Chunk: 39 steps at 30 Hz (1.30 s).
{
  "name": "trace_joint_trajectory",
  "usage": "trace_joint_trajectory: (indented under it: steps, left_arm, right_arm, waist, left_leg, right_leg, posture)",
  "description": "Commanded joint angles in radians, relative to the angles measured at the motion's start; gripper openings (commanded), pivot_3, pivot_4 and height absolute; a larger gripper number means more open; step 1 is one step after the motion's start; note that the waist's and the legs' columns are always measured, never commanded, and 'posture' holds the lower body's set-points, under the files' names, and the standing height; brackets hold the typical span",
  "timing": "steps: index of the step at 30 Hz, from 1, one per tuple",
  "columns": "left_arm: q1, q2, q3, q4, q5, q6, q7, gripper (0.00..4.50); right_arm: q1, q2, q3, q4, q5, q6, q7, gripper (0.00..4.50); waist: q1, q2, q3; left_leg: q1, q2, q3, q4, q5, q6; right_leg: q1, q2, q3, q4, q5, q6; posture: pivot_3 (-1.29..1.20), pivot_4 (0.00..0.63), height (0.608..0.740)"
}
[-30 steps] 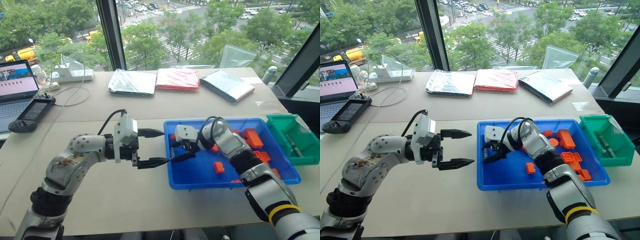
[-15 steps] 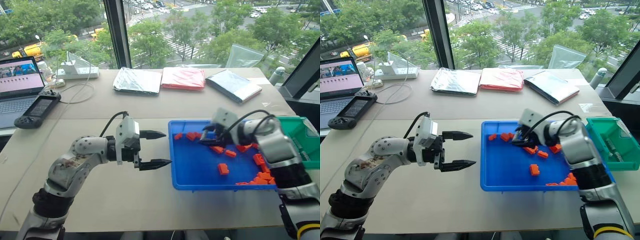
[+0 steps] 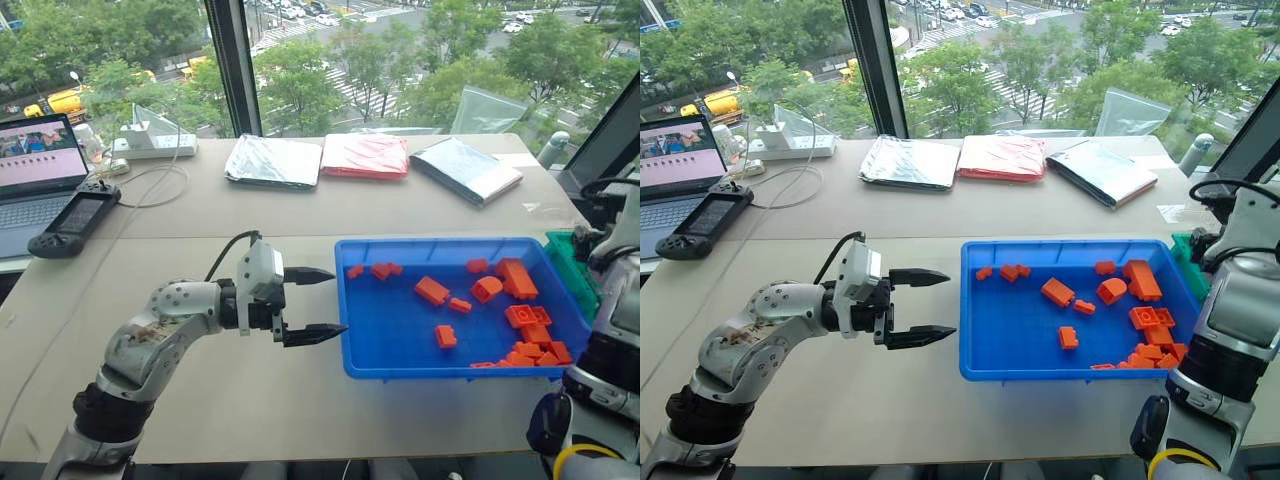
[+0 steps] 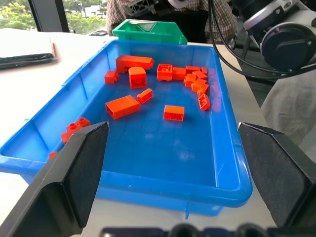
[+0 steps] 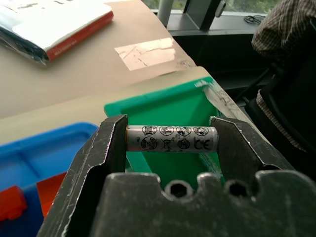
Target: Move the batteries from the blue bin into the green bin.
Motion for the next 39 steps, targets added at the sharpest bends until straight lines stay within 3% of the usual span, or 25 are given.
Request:
trace_joint_trajectory:
  steps: [1,3,4,7,8,12,15,18,20,23,30,37,39]
  left_arm:
    - [-0.002,-0.002,0.004,-0.03,-0.002,-0.025,-0.009,4.5]
    - [-0.001,-0.002,0.006,-0.032,-0.004,-0.024,-0.01,4.5]
    - [0.0,-0.002,0.006,-0.033,-0.004,-0.023,-0.011,4.5]
    - [0.002,-0.002,0.007,-0.034,-0.004,-0.023,-0.014,4.5]
    - [0.001,-0.002,0.006,-0.032,-0.004,-0.023,-0.015,4.5]
    - [-0.004,-0.009,0.003,-0.031,-0.004,-0.021,-0.013,4.5]
    - [-0.006,-0.013,-0.002,-0.029,0.0,-0.023,-0.011,4.5]
    - [-0.007,-0.02,-0.002,-0.029,0.001,-0.02,-0.007,4.5]
    - [-0.007,-0.022,-0.001,-0.028,0.0,-0.011,0.0,4.5]
    - [-0.005,-0.027,-0.001,-0.017,0.007,-0.017,0.004,4.5]
    - [0.009,-0.028,0.001,-0.01,0.019,-0.023,0.016,4.5]
    - [0.019,-0.047,0.015,0.002,0.046,-0.032,0.066,4.5]
    - [0.017,-0.075,0.037,0.02,0.07,-0.025,0.144,4.5]
  right_arm:
    - [0.0,-0.001,-0.03,-0.065,0.018,0.005,-0.043,2.5]
    - [-0.008,0.007,-0.057,-0.078,0.026,-0.013,-0.075,2.5]
    - [-0.013,0.009,-0.069,-0.085,0.031,-0.029,-0.088,3.5]
    - [-0.025,0.005,-0.078,-0.1,0.049,-0.065,-0.112,4.35]
    - [-0.026,-0.004,-0.073,-0.102,0.053,-0.082,-0.116,4.44]
    - [-0.058,-0.04,-0.06,-0.115,0.105,-0.156,-0.078,4.44]
    - [-0.054,-0.071,0.005,-0.158,0.226,-0.19,0.086,4.44]
    - [0.106,-0.159,0.136,-0.33,0.401,-0.206,0.387,4.44]
    - [0.26,-0.207,0.154,-0.446,0.549,-0.108,0.536,4.44]
    - [0.472,-0.288,0.133,-0.521,0.609,-0.14,0.663,4.44]
    - [0.618,-0.316,0.073,-0.523,0.647,-0.28,0.726,4.44]
    - [0.589,-0.257,0.089,-0.437,0.62,-0.364,0.615,4.44]
    - [0.561,-0.232,0.097,-0.401,0.571,-0.378,0.526,4.44]
  waist:
    - [-0.002,0.0,0.0]
    - [-0.003,0.0,0.0]
    - [-0.003,0.0,0.0]
    - [-0.003,0.0,0.0]
    - [-0.003,0.0,0.0]
    - [-0.003,0.0,0.0]
    - [-0.006,0.0,0.0]
    - [-0.011,0.0,0.0]
    - [-0.009,0.0,0.0]
    - [0.009,0.0,0.0]
    - [0.005,-0.001,0.0]
    - [0.006,-0.001,0.001]
    - [0.006,-0.001,0.0]
  left_leg:
    - [0.0,0.0,0.0,0.0,0.0,0.0]
    - [0.0,0.0,0.0,0.0,0.0,0.0]
    - [0.0,0.0,0.0,0.0,0.0,0.0]
    - [0.0,0.0,0.0,0.0,0.0,0.0]
    - [0.0,0.0,0.0,0.0,0.0,0.0]
    - [0.0,0.0,0.0,0.0,0.0,0.0]
    - [0.0,0.0,0.0,0.0,0.0,0.0]
    - [0.001,0.001,0.0,0.0,-0.001,0.001]
    - [0.001,0.002,-0.002,0.0,-0.001,0.002]
    - [0.0,0.002,-0.003,0.001,-0.002,0.004]
    - [0.012,0.001,-0.003,0.001,-0.003,0.005]
    - [0.017,0.002,-0.003,0.001,-0.003,0.005]
    - [0.017,0.002,-0.003,0.0,-0.003,0.005]
  right_leg:
    - [0.0,0.0,0.0,0.0,0.0,0.0]
    - [0.0,0.0,0.0,0.0,0.0,0.0]
    - [0.0,0.0,0.0,0.0,0.0,0.0]
    - [0.0,0.0,0.0,0.0,0.0,0.0]
    - [0.001,0.0,0.0,0.0,0.0,0.0]
    - [0.001,0.0,0.0,0.0,0.0,0.0]
    - [0.001,0.0,0.0,-0.001,0.0,0.0]
    - [0.002,0.001,0.0,-0.002,0.0,0.0]
    - [0.003,0.002,-0.002,-0.003,0.0,0.0]
    - [0.006,0.002,-0.004,-0.006,0.0,0.0]
    - [0.02,0.001,-0.004,-0.016,0.001,0.002]
    - [0.025,0.002,-0.004,-0.017,0.001,0.002]
    - [0.025,0.001,-0.004,-0.017,0.001,0.002]
  posture:
    - [0.0,0.15,0.74]
    - [0.0,0.15,0.74]
    - [0.0,0.15,0.74]
    - [0.0,0.15,0.74]
    - [0.0,0.15,0.74]
    - [0.0,0.15,0.74]
    - [0.0,0.15,0.74]
    - [0.0,0.15,0.74]
    - [0.0,0.15,0.74]
    - [0.0,0.15,0.74]
    - [0.0,0.15,0.74]
    - [0.0,0.15,0.74]
    - [0.0,0.15,0.74]
